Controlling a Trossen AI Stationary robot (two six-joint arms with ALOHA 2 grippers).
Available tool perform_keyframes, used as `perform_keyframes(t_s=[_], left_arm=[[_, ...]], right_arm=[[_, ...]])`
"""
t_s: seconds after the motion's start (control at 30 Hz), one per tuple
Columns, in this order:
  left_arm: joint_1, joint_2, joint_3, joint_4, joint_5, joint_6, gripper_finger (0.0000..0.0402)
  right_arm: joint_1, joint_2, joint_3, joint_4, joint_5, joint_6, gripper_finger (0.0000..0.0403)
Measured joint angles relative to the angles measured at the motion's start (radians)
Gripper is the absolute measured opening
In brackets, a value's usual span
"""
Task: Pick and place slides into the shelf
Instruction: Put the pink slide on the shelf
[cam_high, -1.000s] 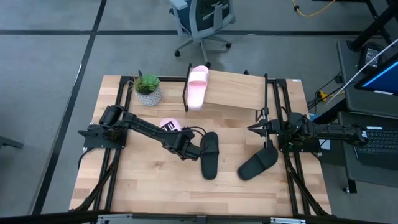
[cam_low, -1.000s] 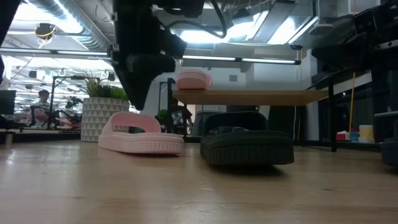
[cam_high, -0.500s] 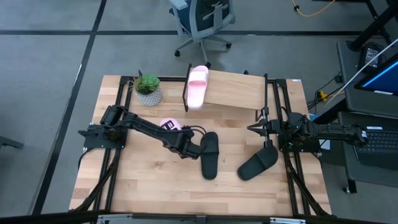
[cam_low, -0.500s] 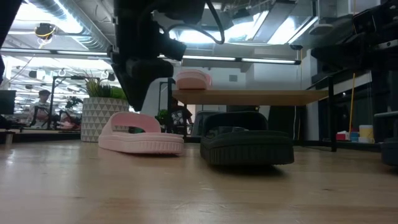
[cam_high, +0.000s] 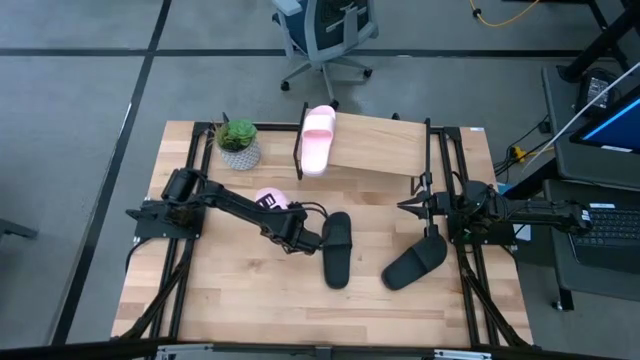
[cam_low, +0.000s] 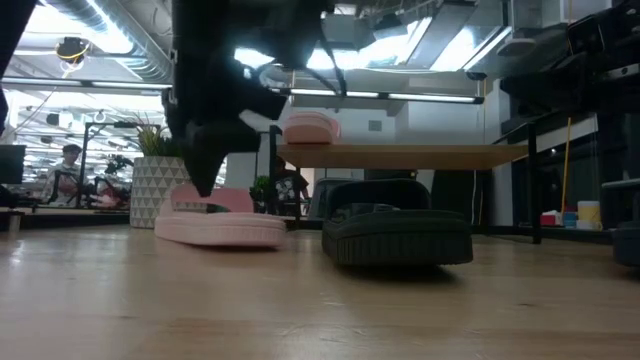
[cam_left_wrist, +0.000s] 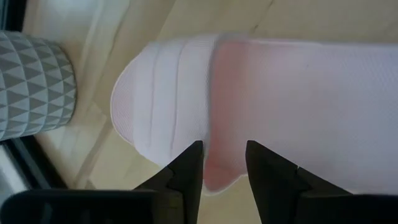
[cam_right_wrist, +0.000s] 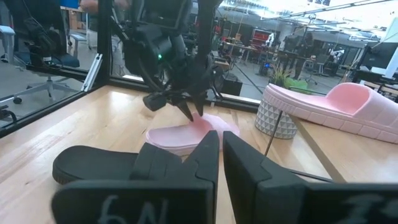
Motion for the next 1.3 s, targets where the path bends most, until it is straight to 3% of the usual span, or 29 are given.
perform_keyframes(t_s=[1.3], left_arm=[[0.040, 0.000, -0.003, -0.044, -0.025, 0.020, 0.0114]], right_arm=[[0.000, 0.000, 0.000, 0.001, -0.001, -0.005, 0.0026]])
